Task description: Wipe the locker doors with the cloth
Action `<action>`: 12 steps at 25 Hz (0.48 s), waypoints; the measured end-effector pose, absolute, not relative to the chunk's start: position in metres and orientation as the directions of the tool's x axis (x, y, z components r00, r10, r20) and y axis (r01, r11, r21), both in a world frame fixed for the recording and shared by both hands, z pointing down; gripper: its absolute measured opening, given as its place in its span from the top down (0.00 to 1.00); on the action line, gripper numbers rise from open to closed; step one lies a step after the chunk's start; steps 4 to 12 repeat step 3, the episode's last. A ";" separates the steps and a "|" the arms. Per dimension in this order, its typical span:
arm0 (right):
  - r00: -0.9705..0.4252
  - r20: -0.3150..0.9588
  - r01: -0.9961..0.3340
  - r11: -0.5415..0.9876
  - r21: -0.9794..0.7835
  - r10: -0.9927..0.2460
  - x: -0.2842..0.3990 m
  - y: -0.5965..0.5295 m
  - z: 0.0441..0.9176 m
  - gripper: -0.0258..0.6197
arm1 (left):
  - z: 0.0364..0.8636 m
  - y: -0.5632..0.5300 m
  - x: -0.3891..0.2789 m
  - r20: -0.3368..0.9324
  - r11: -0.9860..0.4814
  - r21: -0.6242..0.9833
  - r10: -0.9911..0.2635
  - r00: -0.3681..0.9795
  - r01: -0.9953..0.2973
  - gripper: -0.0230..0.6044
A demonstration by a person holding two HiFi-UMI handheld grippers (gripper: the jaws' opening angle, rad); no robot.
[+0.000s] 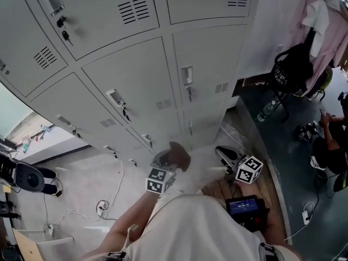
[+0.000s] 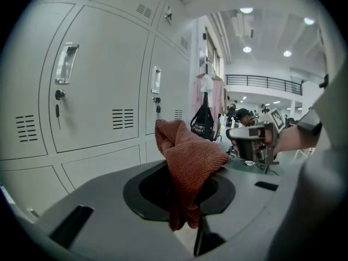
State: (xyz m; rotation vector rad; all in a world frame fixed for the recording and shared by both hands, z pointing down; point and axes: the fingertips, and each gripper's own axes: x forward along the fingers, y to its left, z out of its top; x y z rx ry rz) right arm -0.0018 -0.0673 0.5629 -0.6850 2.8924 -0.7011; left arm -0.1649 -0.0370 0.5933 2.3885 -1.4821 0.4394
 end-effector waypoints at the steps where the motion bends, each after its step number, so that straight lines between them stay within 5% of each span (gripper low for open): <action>1: -0.896 0.022 -0.404 0.795 -0.453 -0.443 -0.005 -0.065 0.563 0.93 | 0.593 -0.036 -0.167 0.404 -0.430 0.092 -0.808 0.429 -0.898 0.84; 12: -0.897 0.023 -0.404 0.797 -0.449 -0.442 -0.012 -0.062 0.561 0.93 | 0.591 -0.035 -0.172 0.399 -0.440 0.094 -0.805 0.439 -0.893 0.84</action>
